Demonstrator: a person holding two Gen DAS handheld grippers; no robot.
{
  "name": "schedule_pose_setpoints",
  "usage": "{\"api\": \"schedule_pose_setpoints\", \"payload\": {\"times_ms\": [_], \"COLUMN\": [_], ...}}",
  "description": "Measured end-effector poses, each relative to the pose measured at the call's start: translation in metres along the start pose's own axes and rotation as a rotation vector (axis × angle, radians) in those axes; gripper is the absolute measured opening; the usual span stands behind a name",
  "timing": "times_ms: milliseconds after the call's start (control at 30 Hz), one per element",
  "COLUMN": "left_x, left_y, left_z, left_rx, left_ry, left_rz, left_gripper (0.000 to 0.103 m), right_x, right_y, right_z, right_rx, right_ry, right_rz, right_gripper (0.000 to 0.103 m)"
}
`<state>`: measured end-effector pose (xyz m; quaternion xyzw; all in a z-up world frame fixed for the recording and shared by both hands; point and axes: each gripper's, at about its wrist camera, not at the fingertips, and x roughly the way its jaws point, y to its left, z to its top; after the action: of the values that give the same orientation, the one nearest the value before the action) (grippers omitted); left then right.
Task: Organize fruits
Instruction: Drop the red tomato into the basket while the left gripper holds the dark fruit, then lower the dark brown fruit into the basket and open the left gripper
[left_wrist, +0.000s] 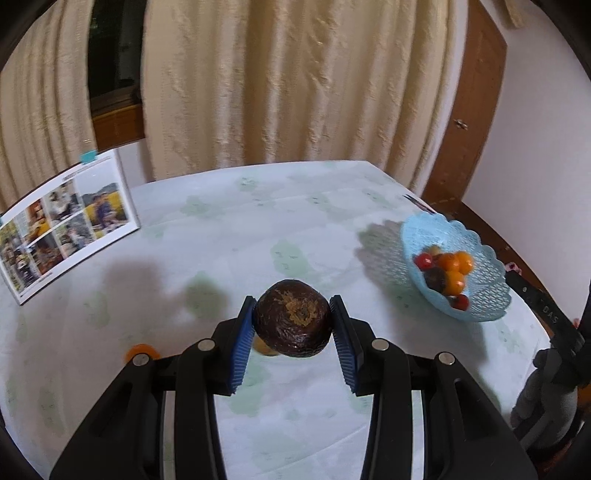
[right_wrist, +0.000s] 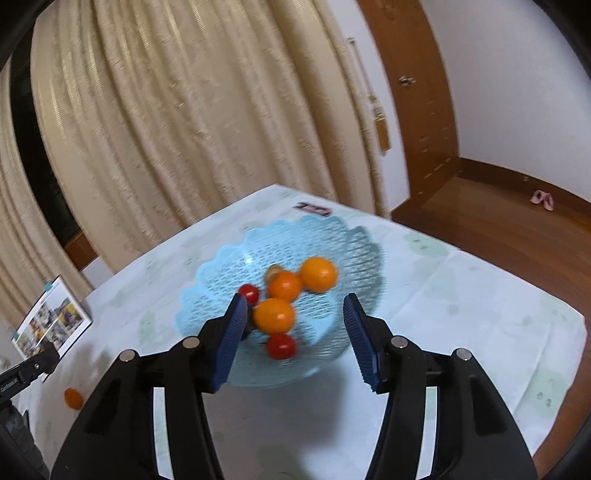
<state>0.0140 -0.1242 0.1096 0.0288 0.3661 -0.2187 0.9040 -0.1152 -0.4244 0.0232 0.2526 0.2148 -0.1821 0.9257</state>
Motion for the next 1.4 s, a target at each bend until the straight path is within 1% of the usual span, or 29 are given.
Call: {"api": "schedule_pose_setpoints", "payload": {"times_ms": [133, 233, 567, 833, 867, 900, 933, 1067, 1233, 1300, 1333, 1367, 1400], "left_x": [0.010, 0.018, 0.049, 0.068, 0.070, 0.070, 0.071, 0.067, 0.057, 0.051, 0.048, 0.044, 0.040], "left_y": [-0.028, -0.054, -0.130, -0.168, -0.172, -0.173, -0.174, -0.163, -0.134, -0.124, -0.119, -0.114, -0.108], "left_z": [0.002, 0.004, 0.011, 0.015, 0.015, 0.016, 0.018, 0.025, 0.036, 0.038, 0.039, 0.040, 0.041], "left_rx": [0.039, 0.084, 0.191, 0.246, 0.250, 0.250, 0.247, 0.215, 0.140, 0.124, 0.117, 0.110, 0.101], "left_ry": [0.014, 0.027, 0.067, 0.080, 0.081, 0.080, 0.075, 0.054, 0.030, 0.021, 0.015, 0.007, -0.003], "left_rz": [-0.048, -0.085, -0.213, -0.245, -0.248, -0.249, -0.250, -0.239, -0.202, -0.184, -0.171, -0.160, -0.150], "left_gripper": [0.041, 0.041, 0.041, 0.041, 0.045, 0.050, 0.060, 0.062, 0.063, 0.067, 0.073, 0.076, 0.077], "right_x": [-0.005, -0.009, -0.011, -0.009, -0.008, -0.008, -0.008, -0.008, -0.009, -0.012, -0.013, -0.015, -0.017], "right_y": [-0.015, -0.025, -0.037, -0.050, -0.052, -0.053, -0.054, -0.057, -0.049, -0.043, -0.040, -0.037, -0.032], "right_z": [-0.003, -0.003, -0.003, -0.002, -0.002, -0.002, -0.002, -0.002, -0.002, -0.001, -0.001, 0.000, 0.000], "right_rx": [0.033, 0.059, 0.065, 0.085, 0.088, 0.090, 0.093, 0.102, 0.095, 0.089, 0.085, 0.081, 0.074], "right_ry": [-0.029, -0.040, -0.058, -0.058, -0.056, -0.056, -0.055, -0.056, -0.060, -0.065, -0.068, -0.070, -0.075], "right_rz": [-0.034, -0.040, -0.046, -0.048, -0.049, -0.050, -0.052, -0.052, -0.036, -0.026, -0.020, -0.015, -0.008], "right_gripper": [0.056, 0.056, 0.057, 0.057, 0.057, 0.057, 0.057, 0.057, 0.057, 0.057, 0.057, 0.057, 0.057]}}
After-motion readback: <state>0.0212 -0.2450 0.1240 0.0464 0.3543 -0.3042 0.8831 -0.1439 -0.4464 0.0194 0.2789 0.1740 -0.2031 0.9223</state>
